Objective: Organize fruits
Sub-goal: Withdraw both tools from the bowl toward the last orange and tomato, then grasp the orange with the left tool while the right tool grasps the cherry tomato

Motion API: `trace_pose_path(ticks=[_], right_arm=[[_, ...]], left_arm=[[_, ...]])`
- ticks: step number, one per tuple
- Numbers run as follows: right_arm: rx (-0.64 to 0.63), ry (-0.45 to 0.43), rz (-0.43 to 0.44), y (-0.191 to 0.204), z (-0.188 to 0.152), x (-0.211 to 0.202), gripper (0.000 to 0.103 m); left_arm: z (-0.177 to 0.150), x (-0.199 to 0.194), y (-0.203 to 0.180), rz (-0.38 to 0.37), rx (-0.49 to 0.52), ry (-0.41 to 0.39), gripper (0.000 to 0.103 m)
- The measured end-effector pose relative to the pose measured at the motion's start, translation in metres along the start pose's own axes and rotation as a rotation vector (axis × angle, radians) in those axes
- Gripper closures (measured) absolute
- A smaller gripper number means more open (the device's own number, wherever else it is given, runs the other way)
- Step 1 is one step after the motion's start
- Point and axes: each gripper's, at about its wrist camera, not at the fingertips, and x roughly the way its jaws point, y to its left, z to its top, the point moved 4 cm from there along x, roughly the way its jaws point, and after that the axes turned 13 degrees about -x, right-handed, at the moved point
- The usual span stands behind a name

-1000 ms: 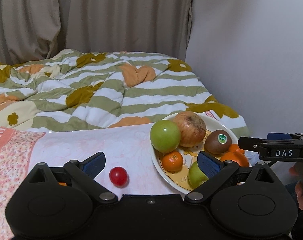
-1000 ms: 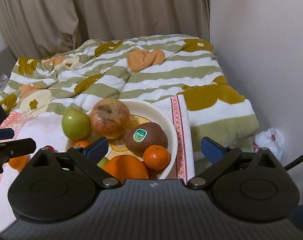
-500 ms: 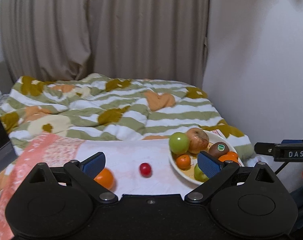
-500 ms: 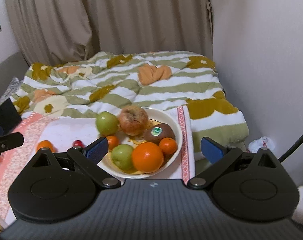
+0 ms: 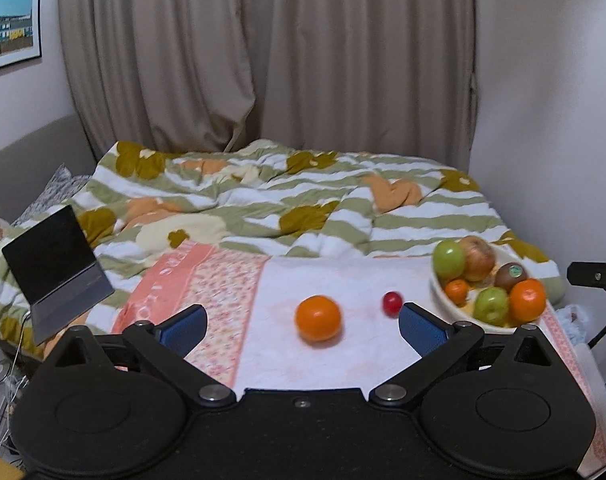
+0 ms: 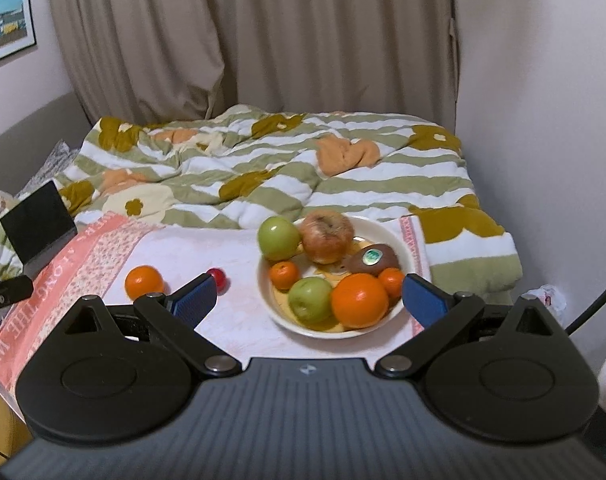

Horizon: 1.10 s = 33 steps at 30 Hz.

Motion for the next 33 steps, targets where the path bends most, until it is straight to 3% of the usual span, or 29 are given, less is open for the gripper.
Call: trace_pose_path(ticks=[8, 17, 24, 33], right_arm=[[0.014, 0.046, -0.029, 0.039, -0.001, 0.033, 0.0], [0.048, 0.078, -0.047, 0.079, 0.004, 0.093, 0.0], [0.024, 0.115, -0.046, 0.104, 0.004, 0.139, 0.0], [-0.08, 0.171, -0.007, 0.12, 0.006, 0.191, 0.0]], left_arm=[[0.01, 0.033, 0.038, -0.04, 0.046, 0.063, 0.0], [0.021, 0.1, 0.064, -0.129, 0.128, 0.165, 0.0], [0.02, 0.151, 0.063, -0.218, 0.187, 0.261, 0.0], [0.0, 0.195, 0.033, -0.323, 0.273, 0.38, 0.0]])
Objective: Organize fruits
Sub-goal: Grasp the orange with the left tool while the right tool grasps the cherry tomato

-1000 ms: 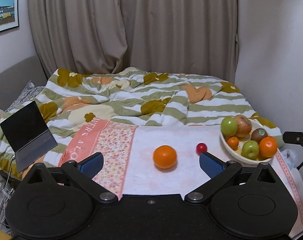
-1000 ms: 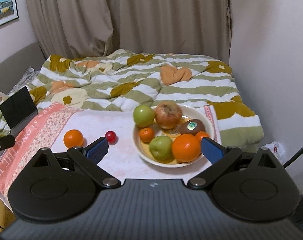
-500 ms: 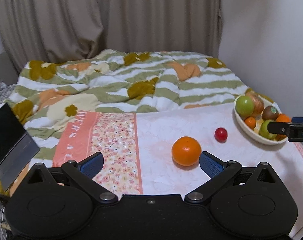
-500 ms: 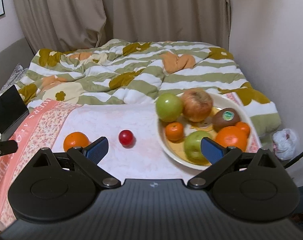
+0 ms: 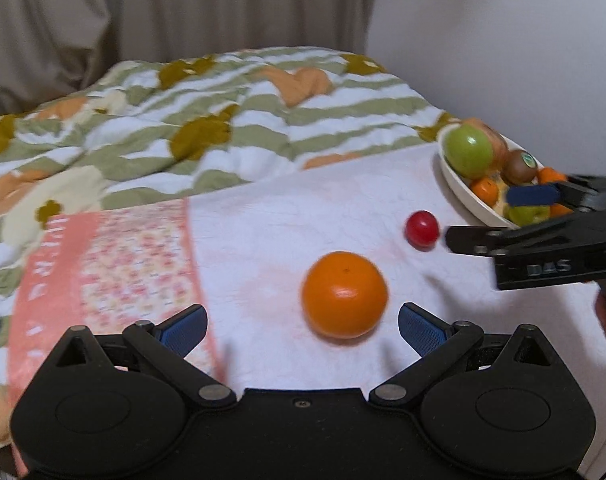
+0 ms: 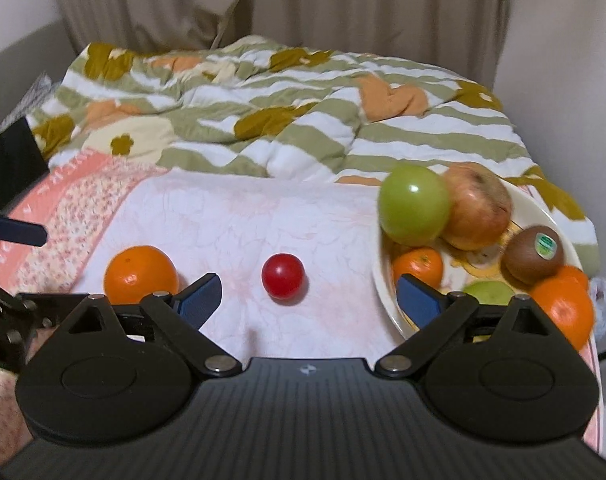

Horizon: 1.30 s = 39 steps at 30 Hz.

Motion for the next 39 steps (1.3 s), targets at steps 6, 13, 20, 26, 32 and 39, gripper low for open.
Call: trace_pose_path(ticks=[6, 13, 20, 26, 32, 39], right_arm=[[-0.067, 0.019, 0.024, 0.002, 0.006, 0.027, 0.003], [-0.137, 0.023, 0.074, 0.009, 0.012, 0.04, 0.021], [-0.142, 0.053, 0.112, 0.01, 0.007, 0.051, 0.033], [-0.165, 0.064, 0.129, 0.014, 0.006, 0.055, 0.05], [-0.184, 0.058, 0.123, 0.018, 0.008, 0.055, 0.057], [-0.182, 0.035, 0.121, 0.023, 0.011, 0.043, 0.058]], left_arm=[[0.005, 0.024, -0.016, -0.027, 0.016, 0.036, 0.005], [0.006, 0.043, -0.024, -0.042, 0.007, 0.069, 0.023], [0.005, 0.048, -0.021, -0.025, 0.012, 0.071, 0.039], [0.005, 0.045, -0.013, 0.0, 0.001, 0.068, 0.039], [0.006, 0.04, 0.004, 0.038, -0.051, 0.06, 0.039], [0.006, 0.019, 0.017, 0.065, -0.094, 0.013, 0.04]])
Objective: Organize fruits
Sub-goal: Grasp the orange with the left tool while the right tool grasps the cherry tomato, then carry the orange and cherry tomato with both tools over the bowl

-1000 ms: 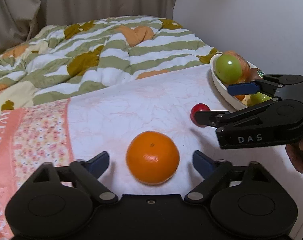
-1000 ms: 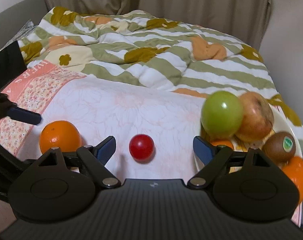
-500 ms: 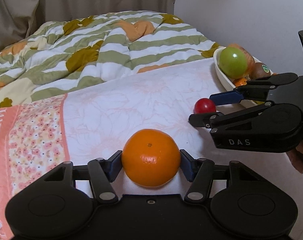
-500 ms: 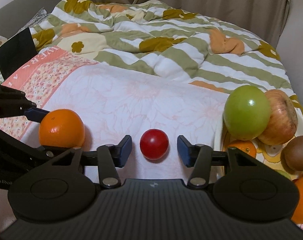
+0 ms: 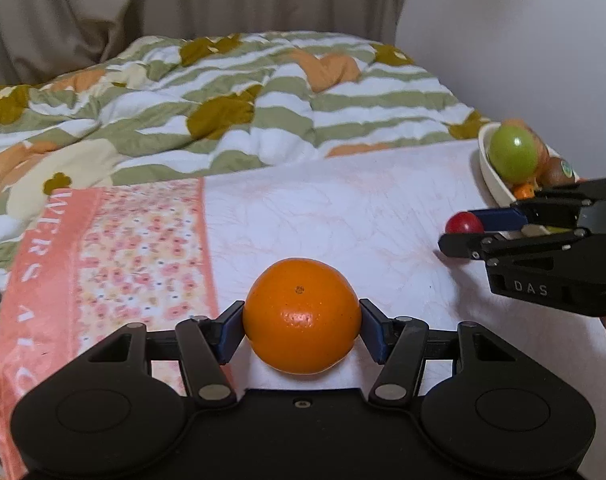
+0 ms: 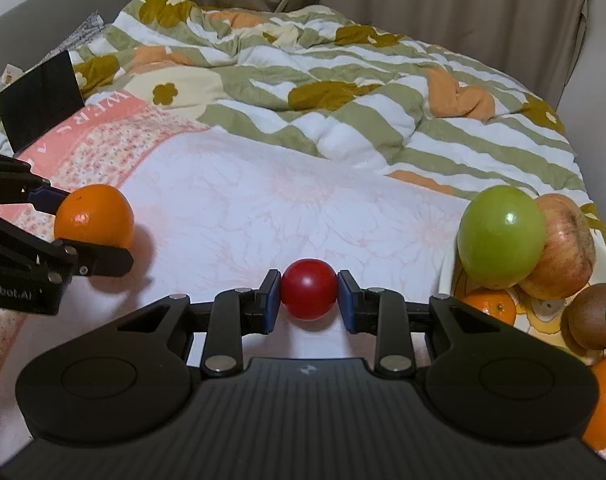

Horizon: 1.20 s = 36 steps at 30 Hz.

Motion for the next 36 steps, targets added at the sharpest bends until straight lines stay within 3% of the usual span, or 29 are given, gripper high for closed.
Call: trace_pose_path(ticks=[9, 17, 26, 36], right_arm=[[0.019, -0.047, -0.032, 0.011, 0.005, -0.04, 0.058], [0.116, -0.091, -0.083, 0.01, -0.002, -0.103, 0.058], [0.184, -0.129, -0.138, -0.011, -0.03, -0.167, 0.058], [0.214, -0.159, -0.121, -0.068, -0.076, -0.215, 0.058]], left_arm=[[-0.002, -0.048, 0.0, -0.013, -0.018, -0.089, 0.04], [-0.006, -0.093, -0.017, -0.08, -0.036, -0.16, 0.04], [-0.012, -0.128, -0.058, -0.119, -0.004, -0.229, 0.04], [-0.026, -0.142, -0.129, -0.06, -0.073, -0.286, 0.04]])
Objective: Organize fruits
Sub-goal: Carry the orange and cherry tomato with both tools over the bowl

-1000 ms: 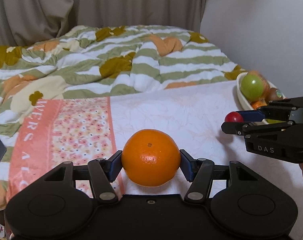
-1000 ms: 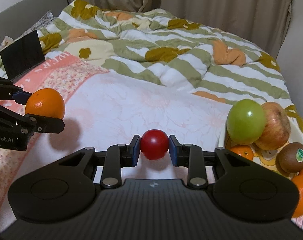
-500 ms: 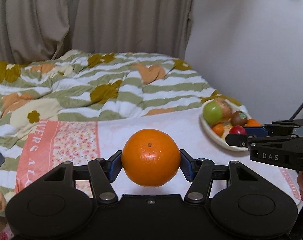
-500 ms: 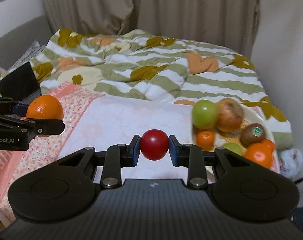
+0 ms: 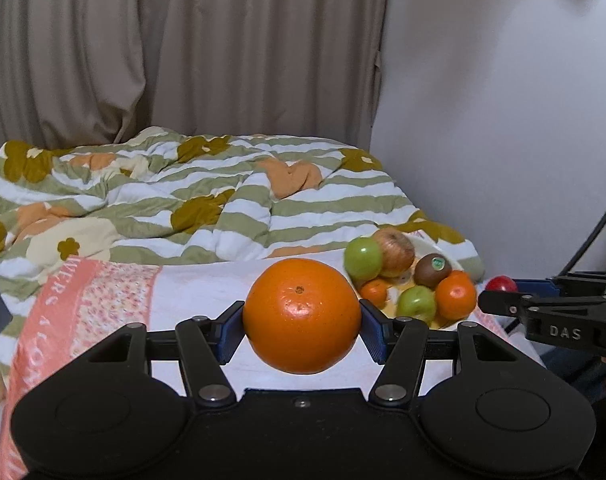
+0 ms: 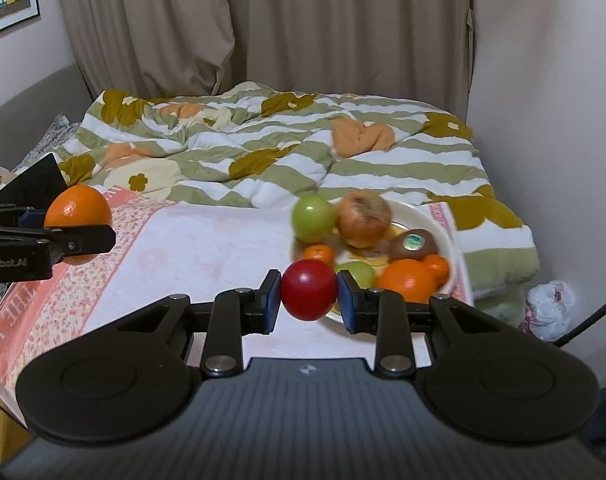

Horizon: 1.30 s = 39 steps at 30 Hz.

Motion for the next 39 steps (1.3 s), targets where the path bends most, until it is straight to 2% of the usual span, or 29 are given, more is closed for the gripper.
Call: trace_pose_path(ticks=[8, 16, 30, 39], right_arm=[[-0.031, -0.048, 0.044, -0.063, -0.004, -0.016, 0.058], [0.008, -0.044, 0.036, -0.116, -0.001, 0.01, 0.058], [0.087, 0.033, 0.004, -0.155, 0.0, 0.088, 0.058], [0.118, 0.079, -0.008, -0.166, -0.001, 0.12, 0.058]], left_arm=[[-0.005, 0.01, -0.058, 0.043, -0.032, -0.031, 0.04], [0.001, 0.046, -0.098, 0.037, -0.003, -0.006, 0.04], [0.012, 0.157, -0.127, -0.025, 0.089, 0.132, 0.04], [0.005, 0.201, -0.143, -0.043, 0.18, 0.215, 0.039]])
